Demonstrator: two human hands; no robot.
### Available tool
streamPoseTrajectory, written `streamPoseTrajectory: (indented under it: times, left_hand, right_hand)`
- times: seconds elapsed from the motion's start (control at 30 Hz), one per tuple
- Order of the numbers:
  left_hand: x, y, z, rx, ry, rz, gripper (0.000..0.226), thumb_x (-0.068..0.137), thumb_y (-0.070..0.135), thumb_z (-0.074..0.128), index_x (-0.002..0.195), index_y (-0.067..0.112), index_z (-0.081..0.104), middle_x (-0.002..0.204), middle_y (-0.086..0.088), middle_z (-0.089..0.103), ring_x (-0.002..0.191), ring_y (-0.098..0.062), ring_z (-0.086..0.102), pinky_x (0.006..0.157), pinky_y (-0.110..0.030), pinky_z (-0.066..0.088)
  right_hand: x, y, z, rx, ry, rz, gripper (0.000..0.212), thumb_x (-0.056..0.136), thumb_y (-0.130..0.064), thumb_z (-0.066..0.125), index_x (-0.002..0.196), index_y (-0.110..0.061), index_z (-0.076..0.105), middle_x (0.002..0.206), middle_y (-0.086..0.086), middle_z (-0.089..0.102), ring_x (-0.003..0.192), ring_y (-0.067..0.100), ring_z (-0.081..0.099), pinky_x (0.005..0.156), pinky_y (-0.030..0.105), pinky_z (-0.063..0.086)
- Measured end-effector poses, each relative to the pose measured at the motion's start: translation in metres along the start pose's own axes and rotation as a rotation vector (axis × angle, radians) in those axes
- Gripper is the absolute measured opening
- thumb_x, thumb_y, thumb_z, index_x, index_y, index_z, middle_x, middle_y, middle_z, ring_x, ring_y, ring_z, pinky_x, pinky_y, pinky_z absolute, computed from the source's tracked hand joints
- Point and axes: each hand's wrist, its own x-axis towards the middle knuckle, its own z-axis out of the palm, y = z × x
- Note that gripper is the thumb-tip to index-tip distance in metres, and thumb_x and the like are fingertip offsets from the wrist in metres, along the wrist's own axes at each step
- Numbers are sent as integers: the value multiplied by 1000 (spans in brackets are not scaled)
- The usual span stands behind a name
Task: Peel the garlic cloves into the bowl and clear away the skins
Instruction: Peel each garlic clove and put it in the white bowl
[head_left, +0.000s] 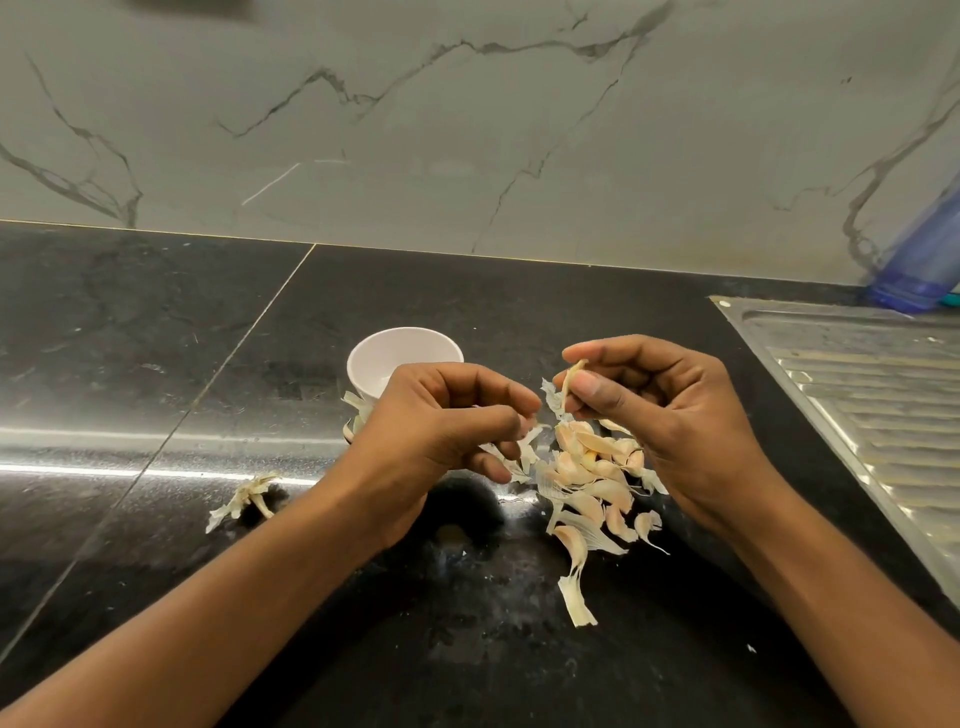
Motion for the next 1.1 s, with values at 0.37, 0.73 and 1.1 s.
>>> streamPoseTrajectory:
  times: [0.37, 0.73, 1.1]
  left_hand:
    - [0, -3, -2, 101, 4, 81, 13, 89, 15, 79, 92, 2, 82, 85, -16, 76, 63, -22, 59, 46, -27, 50]
    - [-1, -7, 1, 135, 31, 172, 23, 79, 8, 86, 99, 0, 79, 87, -16, 79, 81, -35, 78, 77, -40, 67]
    - [0, -7, 0, 190, 32, 243, 27, 75, 17, 87, 96, 1, 81, 85, -11, 81, 79, -31, 79, 74, -36, 66]
  right_hand:
    - [-3, -1, 0, -39, -126, 46, 25, 85, -13, 74, 110, -11, 79, 102, 9, 82, 94, 23, 80, 82, 27, 64]
    - [-4, 2, 2, -68, -138, 87, 27, 86, -15, 76, 113, -12, 78, 102, 8, 82, 97, 24, 80, 84, 28, 64]
    - [-7, 2, 2, -179, -133, 37, 15, 92, -11, 76, 104, -6, 82, 92, 9, 82, 86, 29, 80, 80, 39, 67]
